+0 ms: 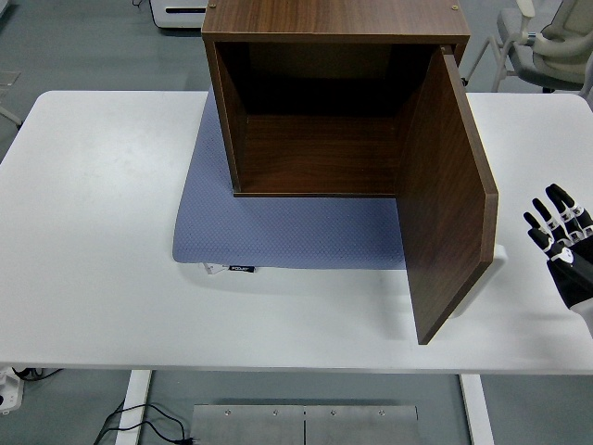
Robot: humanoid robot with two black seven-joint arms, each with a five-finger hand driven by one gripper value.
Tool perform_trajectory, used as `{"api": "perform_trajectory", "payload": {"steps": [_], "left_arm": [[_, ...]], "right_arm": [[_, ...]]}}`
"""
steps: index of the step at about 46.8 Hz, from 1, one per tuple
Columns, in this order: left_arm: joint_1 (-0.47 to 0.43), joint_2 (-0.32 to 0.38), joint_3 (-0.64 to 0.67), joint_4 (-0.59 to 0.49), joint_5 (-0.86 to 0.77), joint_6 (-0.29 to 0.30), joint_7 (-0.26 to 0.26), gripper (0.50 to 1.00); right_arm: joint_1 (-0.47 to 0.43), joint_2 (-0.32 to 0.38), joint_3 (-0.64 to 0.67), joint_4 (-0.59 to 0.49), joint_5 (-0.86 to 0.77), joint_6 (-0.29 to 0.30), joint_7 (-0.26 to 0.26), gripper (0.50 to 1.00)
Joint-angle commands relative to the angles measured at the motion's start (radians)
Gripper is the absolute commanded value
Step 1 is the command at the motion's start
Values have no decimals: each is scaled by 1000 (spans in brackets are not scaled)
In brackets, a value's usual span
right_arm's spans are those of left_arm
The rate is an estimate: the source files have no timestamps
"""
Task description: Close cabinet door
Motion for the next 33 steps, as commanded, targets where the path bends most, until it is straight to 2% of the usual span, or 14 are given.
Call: {"api": "perform_trajectory", "payload": {"steps": [1,33], "left_arm": [[0,0,0,0,0,0,0,1000],[0,0,0,0,0,0,0,1000]], "right_arm": [[-2,-4,1,0,0,1,0,1000],[1,-30,1,-2,0,1,0,1000]]}}
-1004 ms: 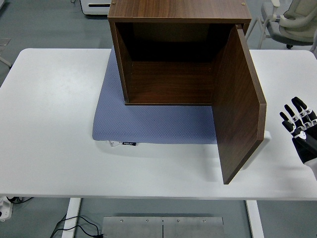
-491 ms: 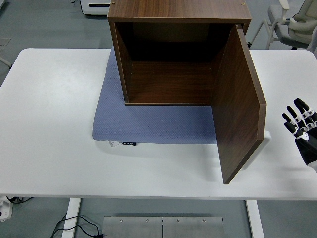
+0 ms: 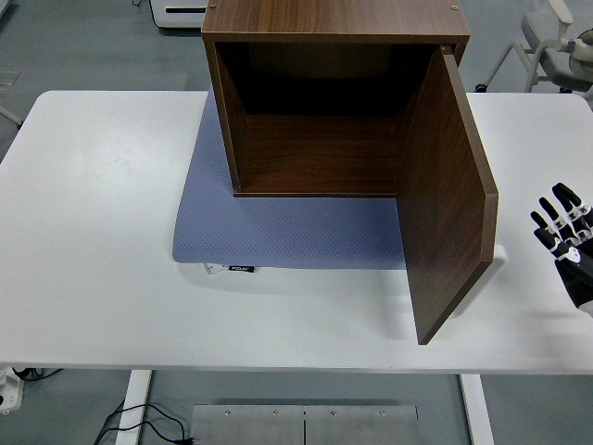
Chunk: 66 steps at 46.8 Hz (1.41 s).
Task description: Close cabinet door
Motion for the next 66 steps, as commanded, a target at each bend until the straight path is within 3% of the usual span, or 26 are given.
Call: {"api": "perform_trajectory", "payload": {"steps": [1,15,34,47,59,66], "left_arm": [[0,0,0,0,0,0,0,1000],[0,0,0,0,0,0,0,1000],[0,0,0,0,0,0,0,1000],[0,0,0,0,0,0,0,1000],[0,0,0,0,0,0,0,1000],[0,0,0,0,0,0,0,1000]], "right_arm": [[1,-3,0,-1,0,0,0,1000],[-22,-69,18,-4,0,40,0,1000],[-82,-176,61,-19,-2,162,0,1000],[-116,-236,61,-17,-75,293,0,1000],[-223,-238,118,-4,-169,435,0,1000],[-254,-238,126,33,-184,473,0,1000]]}}
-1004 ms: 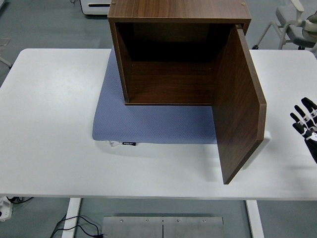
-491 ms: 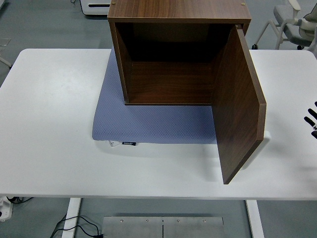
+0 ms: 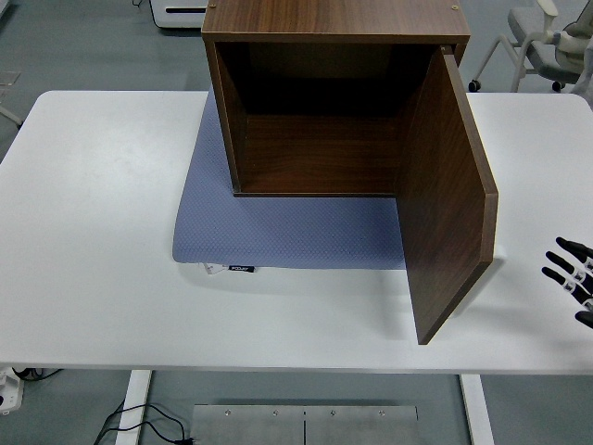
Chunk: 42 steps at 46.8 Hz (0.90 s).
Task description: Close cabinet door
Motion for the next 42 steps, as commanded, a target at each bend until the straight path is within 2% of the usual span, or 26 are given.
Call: {"api": "perform_trajectory", "payload": {"steps": [1,8,20,42], "left_arm": [[0,0,0,0,0,0,0,1000],[0,0,0,0,0,0,0,1000],[0,0,0,0,0,0,0,1000],[0,0,0,0,0,0,0,1000]], "right_arm": [[-14,0,0,27,-11,5,0,1000],[-17,14,0,84,-64,5,0,1000],[-15,82,-3,138,-134,5,0,1000],[-8,247,-52,145,-257,0,0,1000]]}}
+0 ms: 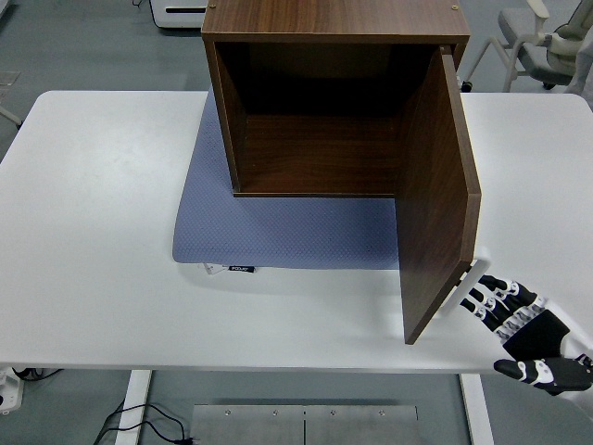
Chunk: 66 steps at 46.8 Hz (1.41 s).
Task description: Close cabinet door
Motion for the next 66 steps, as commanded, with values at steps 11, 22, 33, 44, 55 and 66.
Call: {"api": "perform_trajectory", "payload": {"steps": [11,22,33,44,55,66], "left_arm": [[0,0,0,0,0,0,0,1000],[0,0,0,0,0,0,0,1000],[0,0,0,0,0,0,0,1000],[0,0,0,0,0,0,0,1000],[0,0,0,0,0,0,0,1000],[0,0,0,0,0,0,0,1000]], "right_arm": [[48,83,-55,-1,-29,-47,0,1000],[89,127,-94,-1,-42,-84,0,1000],[117,158,-131,-2,-61,-113,0,1000],[146,210,-146,-7,-64,-158,0,1000],[191,258,-194,-10,-65,-207,0,1000],[226,298,-238,-11,-65,-263,0,1000]]}}
